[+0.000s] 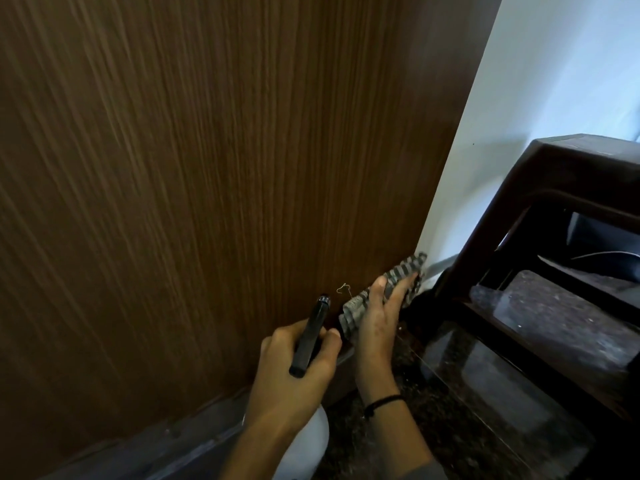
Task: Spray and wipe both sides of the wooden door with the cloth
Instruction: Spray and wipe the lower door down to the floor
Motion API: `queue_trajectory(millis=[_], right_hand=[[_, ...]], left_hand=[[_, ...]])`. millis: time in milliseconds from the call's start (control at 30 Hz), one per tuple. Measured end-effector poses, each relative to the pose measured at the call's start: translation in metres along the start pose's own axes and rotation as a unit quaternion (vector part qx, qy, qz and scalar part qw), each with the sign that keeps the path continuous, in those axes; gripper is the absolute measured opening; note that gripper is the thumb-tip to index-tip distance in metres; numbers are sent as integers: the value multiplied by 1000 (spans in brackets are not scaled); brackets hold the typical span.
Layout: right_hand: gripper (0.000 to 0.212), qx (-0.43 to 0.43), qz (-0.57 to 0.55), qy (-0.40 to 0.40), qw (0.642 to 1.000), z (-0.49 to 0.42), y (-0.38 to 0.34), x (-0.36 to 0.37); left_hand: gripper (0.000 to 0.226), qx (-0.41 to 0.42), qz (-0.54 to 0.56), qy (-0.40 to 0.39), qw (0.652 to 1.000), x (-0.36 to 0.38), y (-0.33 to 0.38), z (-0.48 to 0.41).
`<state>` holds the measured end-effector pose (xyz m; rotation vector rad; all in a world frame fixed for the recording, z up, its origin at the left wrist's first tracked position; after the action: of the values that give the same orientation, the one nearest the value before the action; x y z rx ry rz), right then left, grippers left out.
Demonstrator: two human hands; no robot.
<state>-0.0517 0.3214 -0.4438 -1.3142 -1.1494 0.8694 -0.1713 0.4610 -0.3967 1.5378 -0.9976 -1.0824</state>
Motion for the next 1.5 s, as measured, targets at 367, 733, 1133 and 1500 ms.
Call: queue_trajectory(millis=[367, 733, 1133, 1500], right_hand=[[56, 231, -165, 50, 958, 33, 108, -75], [59, 130, -124, 26, 983, 34, 78, -65], [73, 10, -15, 75, 997, -6, 112, -12], [75, 319, -68, 22, 945, -17, 315, -40]], left_hand=[[34, -48, -26, -78, 995, 30, -45, 1], [27, -196, -48, -2, 979, 33, -90, 5], [35, -133, -31, -24, 990, 0, -73, 18], [43, -96, -56, -42, 993, 5, -59, 18]])
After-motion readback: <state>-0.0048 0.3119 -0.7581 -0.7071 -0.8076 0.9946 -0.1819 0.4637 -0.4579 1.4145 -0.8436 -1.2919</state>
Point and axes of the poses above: each hand's wrist, its own z-axis away from the middle knuckle, its own x-axis out of the palm, y = z × x, the point moved 9 cm from there along -z, towards the middle knuckle, and after that the axes turned 2 degrees about z, right-handed, at the moved point
